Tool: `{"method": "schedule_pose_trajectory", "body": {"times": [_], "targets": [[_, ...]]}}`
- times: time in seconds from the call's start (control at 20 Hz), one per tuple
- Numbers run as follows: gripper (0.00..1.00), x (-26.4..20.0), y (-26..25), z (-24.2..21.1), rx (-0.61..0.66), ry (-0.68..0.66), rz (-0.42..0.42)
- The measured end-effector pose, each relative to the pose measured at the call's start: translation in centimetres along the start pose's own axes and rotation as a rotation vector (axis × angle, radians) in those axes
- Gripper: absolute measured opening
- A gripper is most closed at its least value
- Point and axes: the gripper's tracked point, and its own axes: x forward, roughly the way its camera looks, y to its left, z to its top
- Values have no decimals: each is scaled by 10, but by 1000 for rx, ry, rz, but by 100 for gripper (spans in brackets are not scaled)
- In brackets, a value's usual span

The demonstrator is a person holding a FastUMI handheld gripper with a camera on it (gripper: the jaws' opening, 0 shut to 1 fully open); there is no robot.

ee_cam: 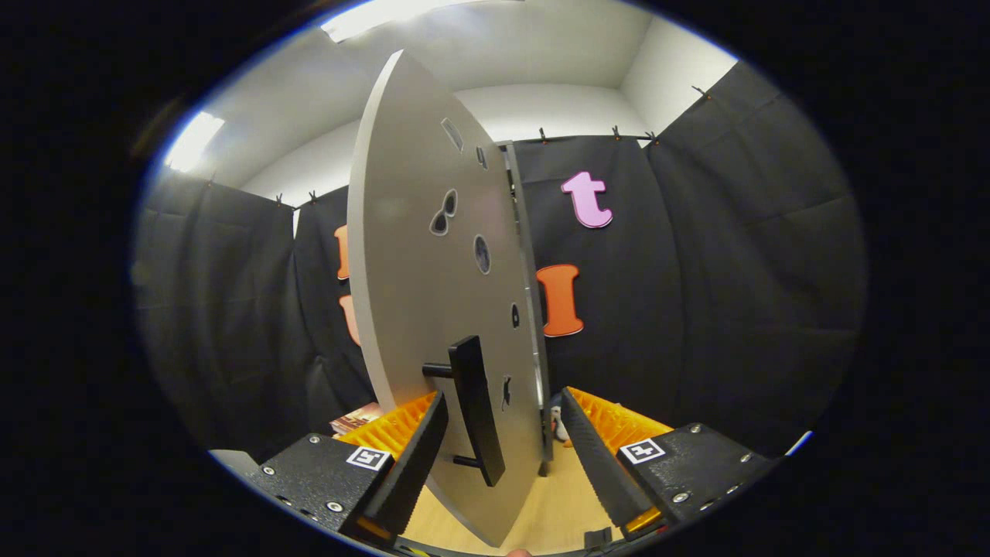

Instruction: Open the shoe cabinet door, grab the shoes and put them into the shoe cabinet, then close the shoe cabinet door.

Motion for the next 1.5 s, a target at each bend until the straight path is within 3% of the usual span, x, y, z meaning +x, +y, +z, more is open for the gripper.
{"method": "schedule_pose_trajectory", "body": {"times": [0.55,0.95,1.5], "targets": [[94,85,123,-29,-9,49,201],[98,165,182,-36,-13,49,194],[97,189,192,-37,-33,32,108]]}}
